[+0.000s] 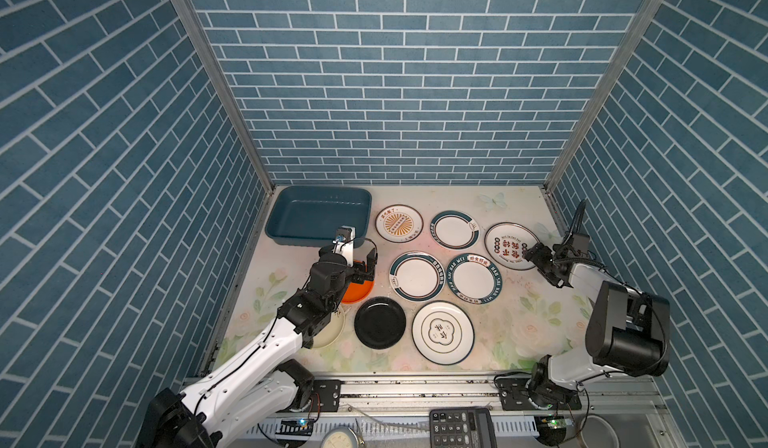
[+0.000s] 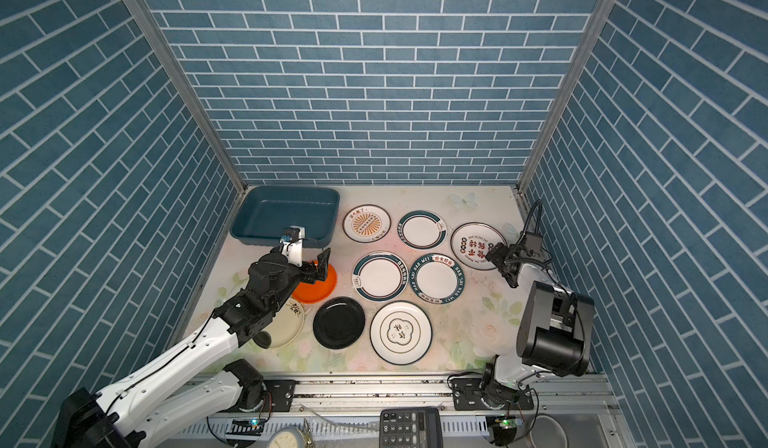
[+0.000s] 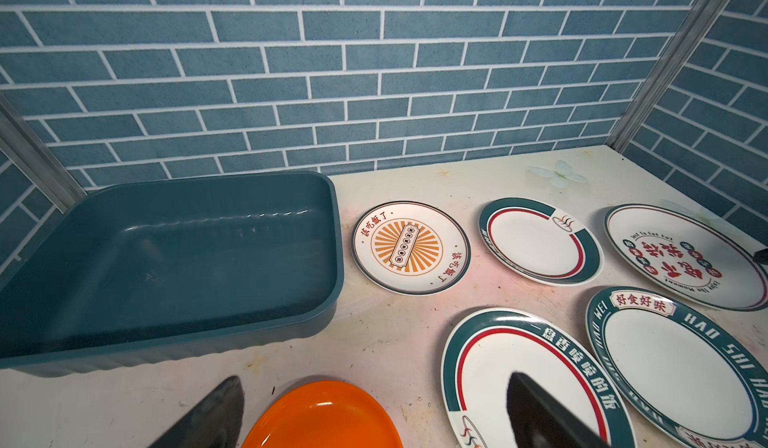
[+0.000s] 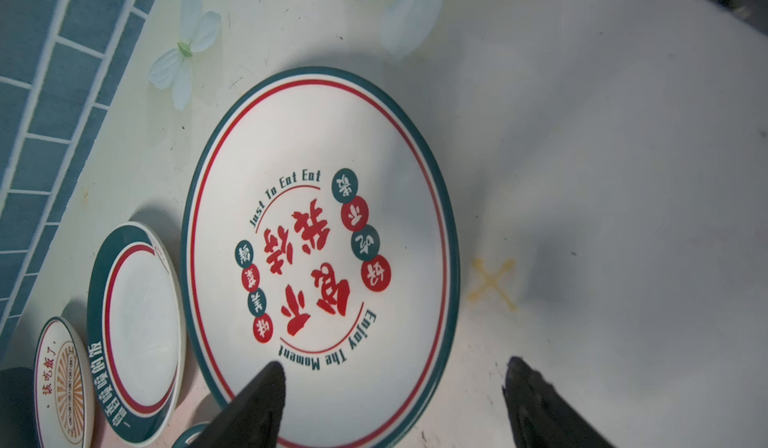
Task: Place the plates into the plastic bin on the countertop
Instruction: 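Move right gripper to the 'Just To Eat Eat' plate while left nears bin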
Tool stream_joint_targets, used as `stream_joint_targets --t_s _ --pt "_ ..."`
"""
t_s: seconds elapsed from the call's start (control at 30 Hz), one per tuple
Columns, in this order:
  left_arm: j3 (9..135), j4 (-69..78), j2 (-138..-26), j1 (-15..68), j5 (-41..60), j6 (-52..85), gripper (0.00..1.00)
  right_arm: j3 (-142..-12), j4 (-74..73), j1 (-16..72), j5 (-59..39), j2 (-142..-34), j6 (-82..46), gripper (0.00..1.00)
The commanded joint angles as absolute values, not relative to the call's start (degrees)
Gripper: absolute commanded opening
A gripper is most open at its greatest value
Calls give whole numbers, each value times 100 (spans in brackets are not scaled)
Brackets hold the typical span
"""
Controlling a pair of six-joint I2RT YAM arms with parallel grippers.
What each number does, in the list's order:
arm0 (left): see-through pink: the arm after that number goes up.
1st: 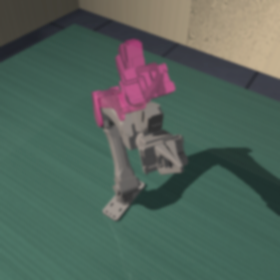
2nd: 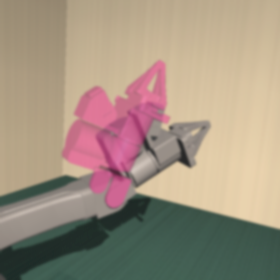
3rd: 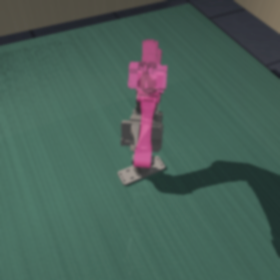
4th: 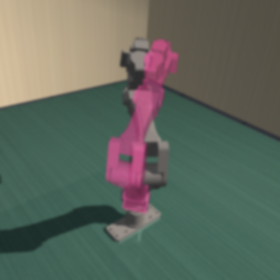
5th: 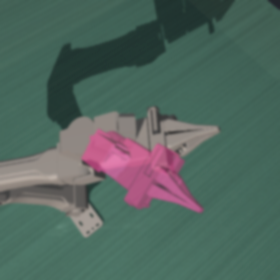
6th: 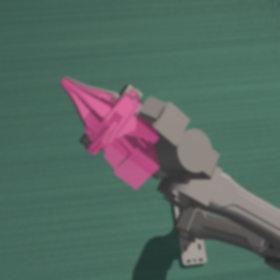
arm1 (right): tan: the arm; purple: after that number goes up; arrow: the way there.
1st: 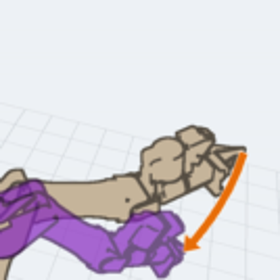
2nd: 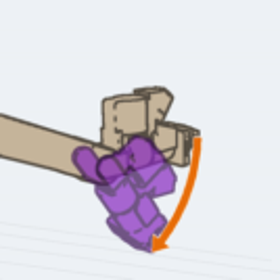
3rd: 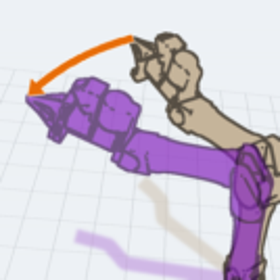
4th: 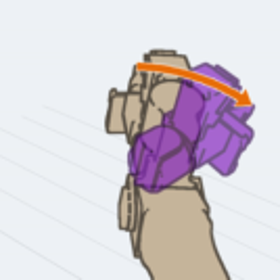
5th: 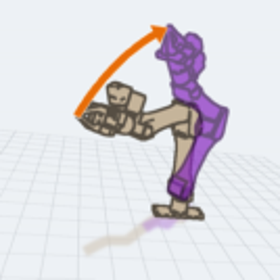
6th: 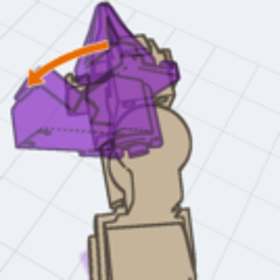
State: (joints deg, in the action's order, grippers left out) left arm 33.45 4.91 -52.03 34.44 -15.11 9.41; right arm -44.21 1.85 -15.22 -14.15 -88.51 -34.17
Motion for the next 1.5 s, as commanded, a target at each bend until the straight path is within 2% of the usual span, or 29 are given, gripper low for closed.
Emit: stream_joint_targets --t_s 0.0,0.4,0.63,0.77,0.83,0.87,0.93,1.27,1.47 --pt "3266 608 -5202 3473 -1442 888 100 -4561 -231 -1580 -1644 -9110 -3749 79" --pt "3212 615 -5255 3469 -1494 909 100 -4474 -968 -1673 -1950 -9778 -4052 70" --pt "3265 615 -5424 3472 -1482 900 100 -4440 -1384 -1690 -2128 -10179 -4224 56" --pt "3300 624 -5517 3467 -1485 897 99 -4389 -1556 -1708 -2062 -10252 -4347 43" --pt "3328 624 -5559 3465 -1485 897 100 -4248 -1803 -1714 -2021 -10213 -4427 29" --pt "3346 609 -5582 3471 -1489 897 100 -4170 -1998 -1722 -2021 -10167 -4455 26" --pt "3382 557 -5615 3468 -1494 893 100 -4131 -2079 -1721 -1949 -10113 -4475 26" --pt "3401 546 -5688 3470 -1538 898 100 -4248 -1927 -1740 -1927 -10150 -4474 5" --pt "3462 440 -5665 3466 -1538 886 100 -4144 -1886 -1747 -1653 -9817 -4437 0"
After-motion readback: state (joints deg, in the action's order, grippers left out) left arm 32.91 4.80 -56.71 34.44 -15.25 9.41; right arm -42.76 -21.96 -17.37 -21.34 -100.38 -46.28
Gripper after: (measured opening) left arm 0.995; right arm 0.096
